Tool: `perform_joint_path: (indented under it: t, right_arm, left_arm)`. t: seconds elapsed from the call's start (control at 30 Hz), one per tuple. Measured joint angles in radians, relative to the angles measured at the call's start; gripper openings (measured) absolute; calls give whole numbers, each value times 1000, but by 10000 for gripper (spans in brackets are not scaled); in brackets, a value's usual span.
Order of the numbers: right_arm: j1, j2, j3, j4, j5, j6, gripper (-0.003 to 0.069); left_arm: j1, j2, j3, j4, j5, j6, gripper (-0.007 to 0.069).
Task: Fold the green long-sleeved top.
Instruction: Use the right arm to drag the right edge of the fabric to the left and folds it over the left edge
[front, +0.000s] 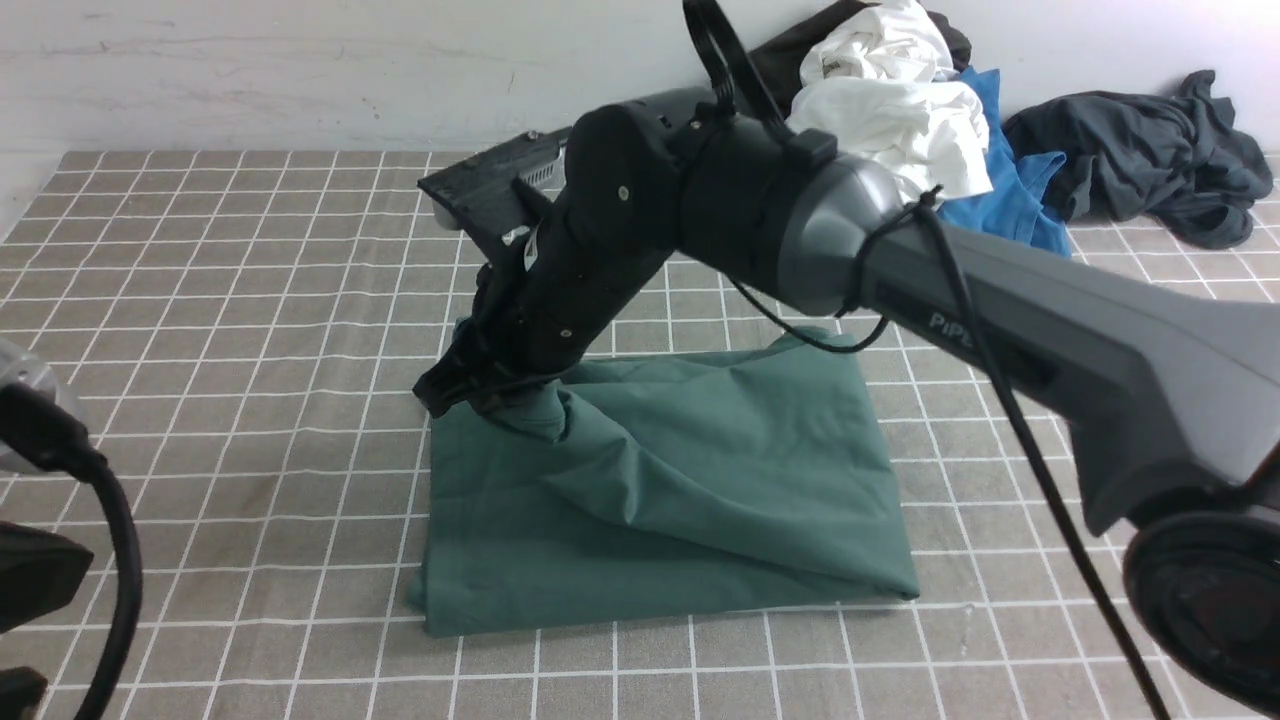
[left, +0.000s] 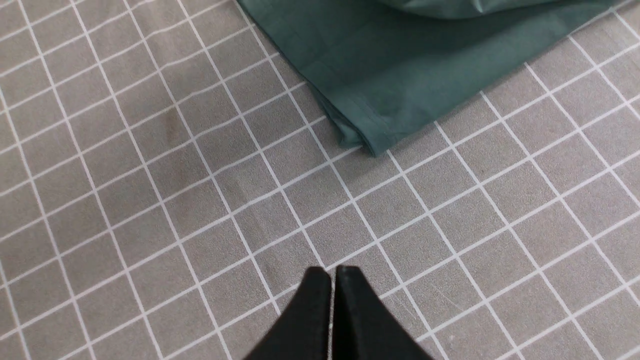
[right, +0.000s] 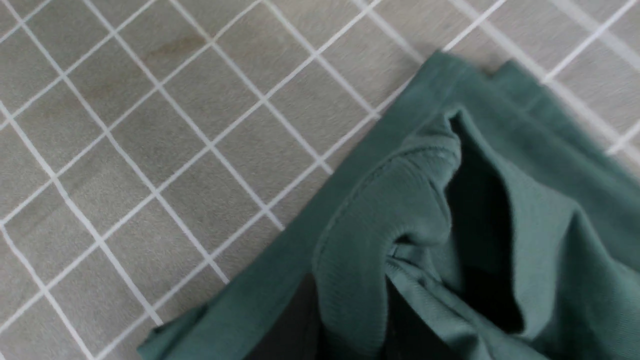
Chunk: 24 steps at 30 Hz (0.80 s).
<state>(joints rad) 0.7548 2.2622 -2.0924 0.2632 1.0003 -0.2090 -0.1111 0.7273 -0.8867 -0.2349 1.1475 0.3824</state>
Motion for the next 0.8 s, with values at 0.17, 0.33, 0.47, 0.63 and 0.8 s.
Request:
perform_joint_path:
  t: [0.17, 0.33, 0.47, 0.63, 0.8]
  right_arm:
    - [0, -3, -5, 59, 1, -22, 264]
    - [-9, -60, -9, -7, 84, -28, 491]
    - [-34, -68, -11, -137, 165, 2, 528]
    - [-61, -1, -11, -273, 163, 117, 520]
    - [-43, 94, -10, -210, 182, 135, 499]
  left_arm:
    - [0, -7, 9, 1, 0, 0, -7]
    - [-39, -8, 10, 22, 0, 0, -7]
    - [-44, -8, 10, 45, 0, 0, -7]
    - [-44, -8, 10, 53, 0, -1, -7]
    - [-44, -8, 10, 54, 0, -9, -7]
